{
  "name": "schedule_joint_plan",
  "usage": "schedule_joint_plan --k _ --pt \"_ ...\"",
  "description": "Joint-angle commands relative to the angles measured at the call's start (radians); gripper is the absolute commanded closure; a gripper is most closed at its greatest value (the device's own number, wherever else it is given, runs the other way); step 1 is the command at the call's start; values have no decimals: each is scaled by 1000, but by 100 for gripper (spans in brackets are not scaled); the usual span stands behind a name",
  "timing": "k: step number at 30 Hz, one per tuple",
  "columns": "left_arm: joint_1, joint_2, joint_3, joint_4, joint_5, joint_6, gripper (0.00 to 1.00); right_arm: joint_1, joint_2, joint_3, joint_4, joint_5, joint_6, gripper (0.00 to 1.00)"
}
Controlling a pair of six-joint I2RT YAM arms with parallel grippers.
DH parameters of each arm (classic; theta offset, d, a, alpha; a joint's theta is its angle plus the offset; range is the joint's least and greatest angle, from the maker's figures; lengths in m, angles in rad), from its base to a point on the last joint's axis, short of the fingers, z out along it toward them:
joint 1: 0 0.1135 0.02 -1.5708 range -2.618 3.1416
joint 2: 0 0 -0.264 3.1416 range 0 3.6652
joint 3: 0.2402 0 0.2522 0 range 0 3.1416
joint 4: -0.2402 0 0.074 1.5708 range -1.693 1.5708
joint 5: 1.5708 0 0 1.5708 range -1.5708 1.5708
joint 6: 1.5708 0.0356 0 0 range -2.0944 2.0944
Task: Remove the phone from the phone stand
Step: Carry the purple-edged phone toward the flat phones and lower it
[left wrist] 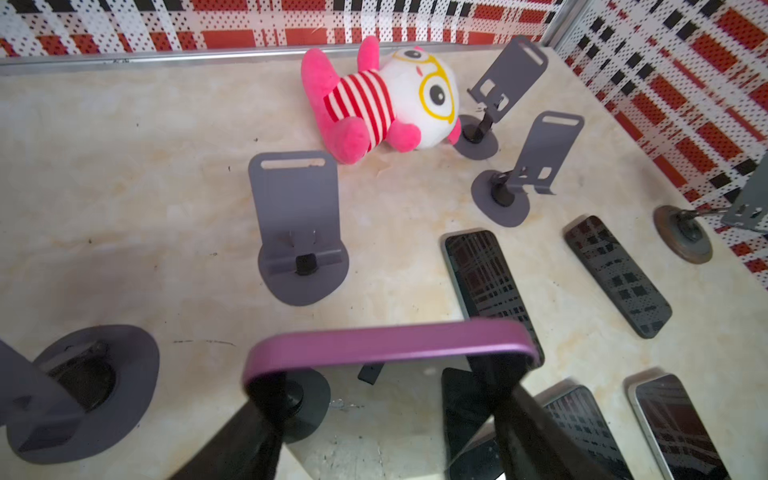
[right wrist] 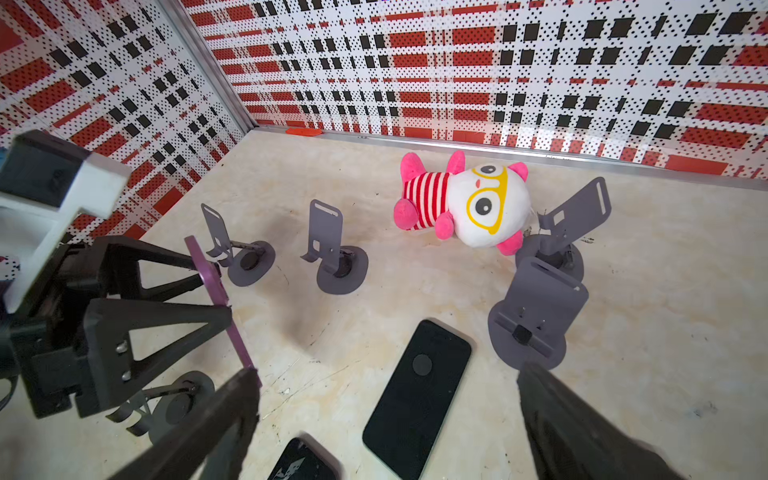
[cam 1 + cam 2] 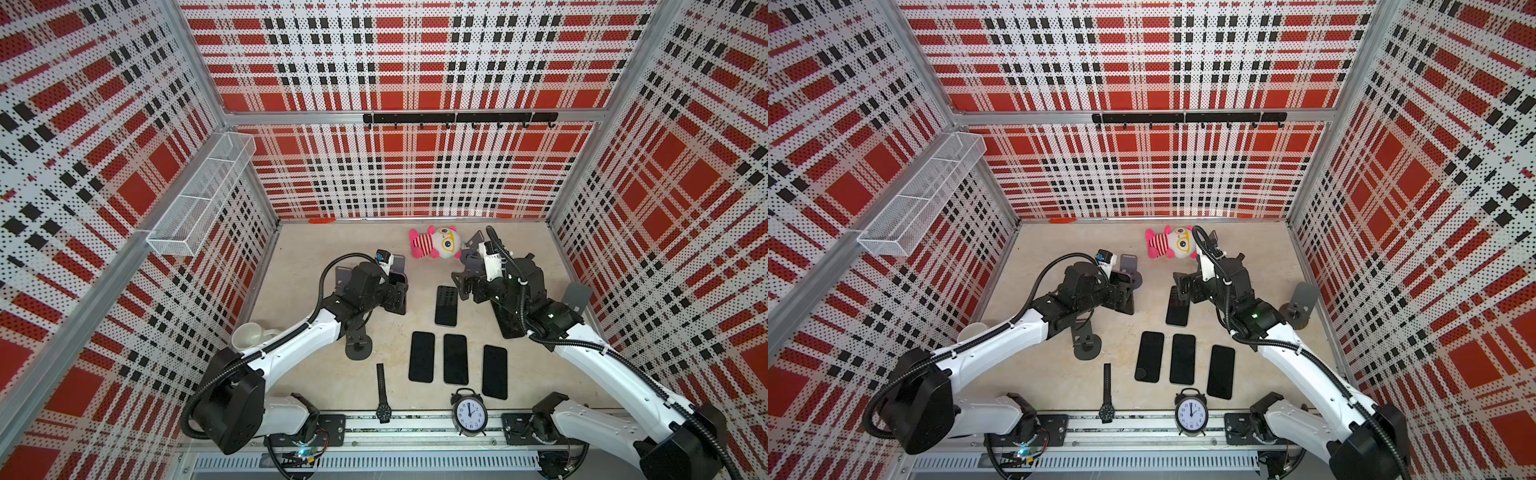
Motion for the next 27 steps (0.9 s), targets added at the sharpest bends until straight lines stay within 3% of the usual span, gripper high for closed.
schedule_joint_plan --k 1,9,27 --pt "-7 45 11 21 -49 -6 32 3 -22 -4 33 18 -20 0" --pt "-35 178 23 32 -62 -12 32 3 -40 -5 4 48 -46 0" --pt "-89 289 -22 30 -150 -30 33 3 -60 -37 27 62 -54 0"
